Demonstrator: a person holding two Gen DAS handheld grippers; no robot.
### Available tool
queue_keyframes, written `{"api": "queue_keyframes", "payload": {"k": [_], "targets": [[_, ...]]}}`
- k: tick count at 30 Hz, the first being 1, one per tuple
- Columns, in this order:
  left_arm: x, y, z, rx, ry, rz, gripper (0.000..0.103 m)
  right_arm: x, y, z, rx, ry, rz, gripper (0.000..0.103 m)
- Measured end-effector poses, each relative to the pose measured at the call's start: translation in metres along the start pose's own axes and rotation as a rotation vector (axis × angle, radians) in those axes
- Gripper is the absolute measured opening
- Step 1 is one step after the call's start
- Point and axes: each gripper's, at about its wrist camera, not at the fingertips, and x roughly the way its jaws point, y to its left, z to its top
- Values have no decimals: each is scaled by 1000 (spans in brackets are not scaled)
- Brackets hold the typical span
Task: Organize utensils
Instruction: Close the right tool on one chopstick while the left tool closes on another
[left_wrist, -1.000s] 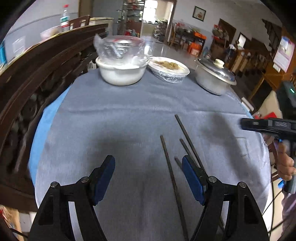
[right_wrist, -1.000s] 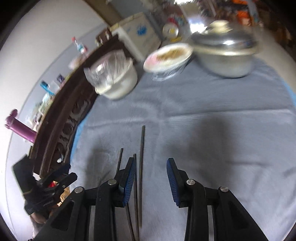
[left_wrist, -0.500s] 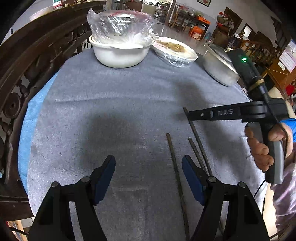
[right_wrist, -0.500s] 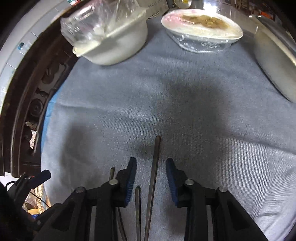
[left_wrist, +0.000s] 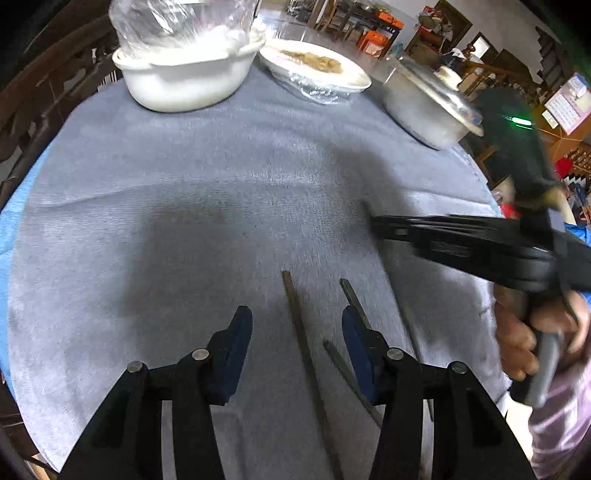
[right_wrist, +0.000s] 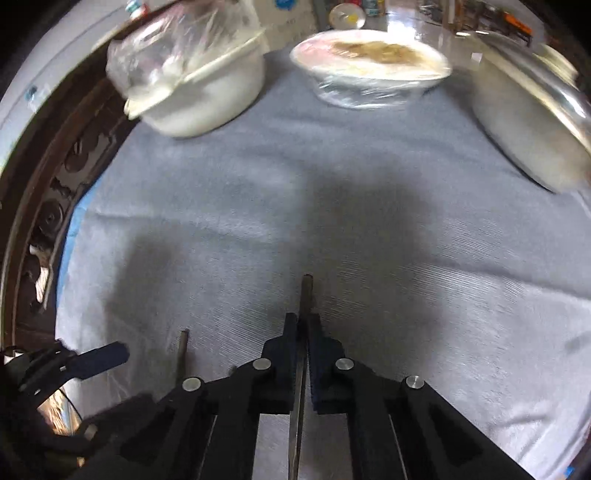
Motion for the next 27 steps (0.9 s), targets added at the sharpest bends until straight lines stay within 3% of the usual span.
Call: {"api": "queue_keyframes", "payload": {"k": [2, 7, 11, 16, 20, 27], "targets": [[8, 0, 2, -8, 25, 23, 49, -16, -14, -8, 25, -30, 32, 6], [27, 2, 5, -48, 77, 28, 22, -55, -34, -23, 54, -97, 67, 6], [31, 4, 8, -48, 69, 27, 8, -80, -35, -37, 77, -139, 79, 6], [30, 17, 8, -114, 63, 3, 5, -114, -46, -66, 116, -192, 74, 6], [6, 16, -2, -111, -13, 27, 4, -142, -53, -92, 131, -247, 56, 6], [-84, -6, -39, -49, -227, 123, 4, -200, -53, -148, 154, -408, -6, 6]]}}
